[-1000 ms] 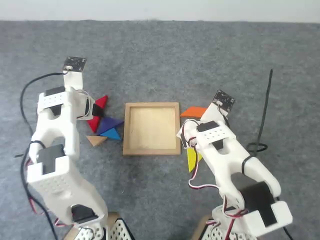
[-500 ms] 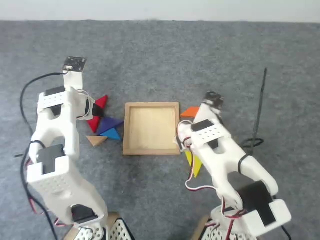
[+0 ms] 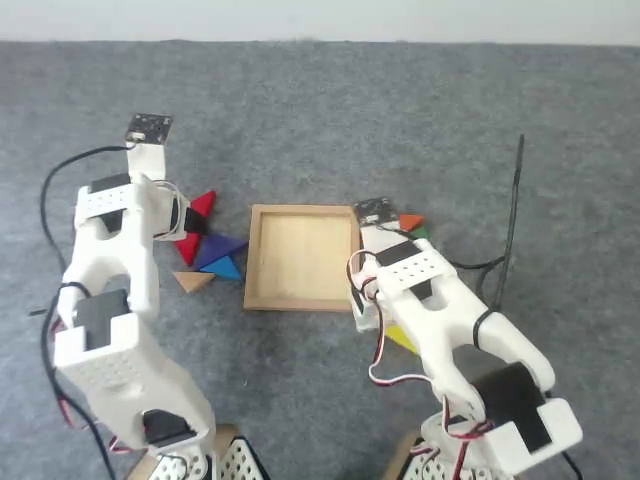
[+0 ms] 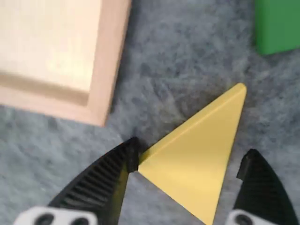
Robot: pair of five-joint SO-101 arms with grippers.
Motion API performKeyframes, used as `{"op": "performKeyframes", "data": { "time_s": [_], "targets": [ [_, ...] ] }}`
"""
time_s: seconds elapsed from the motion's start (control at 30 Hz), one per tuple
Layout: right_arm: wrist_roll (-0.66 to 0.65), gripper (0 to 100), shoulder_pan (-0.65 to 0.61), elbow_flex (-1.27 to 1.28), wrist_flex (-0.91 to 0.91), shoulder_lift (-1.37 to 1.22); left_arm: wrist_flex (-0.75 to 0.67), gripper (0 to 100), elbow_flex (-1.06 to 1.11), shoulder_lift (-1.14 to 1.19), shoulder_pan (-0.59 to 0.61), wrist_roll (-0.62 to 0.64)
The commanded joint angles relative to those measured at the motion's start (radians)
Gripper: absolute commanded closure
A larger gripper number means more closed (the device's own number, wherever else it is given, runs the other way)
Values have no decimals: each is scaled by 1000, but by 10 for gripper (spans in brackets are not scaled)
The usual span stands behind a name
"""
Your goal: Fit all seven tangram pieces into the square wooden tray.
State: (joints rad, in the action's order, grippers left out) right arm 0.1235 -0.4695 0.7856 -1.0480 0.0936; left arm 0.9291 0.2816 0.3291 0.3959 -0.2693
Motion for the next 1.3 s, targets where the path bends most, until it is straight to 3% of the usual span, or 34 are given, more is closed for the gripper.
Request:
{"op": "performKeyframes", "data": {
  "time_s": [0.0,0.2,0.33,0.47,0.67,0.8,1.27],
  "targets": [
    [-150,667,76,-43,-35,15,-20,698,2,-74,-5,-18],
    [-189,665,15,-35,-48,97,-20,698,2,-74,-3,-17],
    [-192,665,-21,-40,-162,234,-20,698,2,-74,-3,-21],
    [-310,664,-30,5,-240,343,-20,698,2,-74,-3,-21],
    [-344,669,-30,135,-76,390,-20,698,1,-74,-3,-21],
    [-381,669,-71,183,-61,401,-20,698,1,-74,-3,-21],
    [-302,671,-12,215,16,390,-20,698,1,-74,-3,-35]
  ]
}}
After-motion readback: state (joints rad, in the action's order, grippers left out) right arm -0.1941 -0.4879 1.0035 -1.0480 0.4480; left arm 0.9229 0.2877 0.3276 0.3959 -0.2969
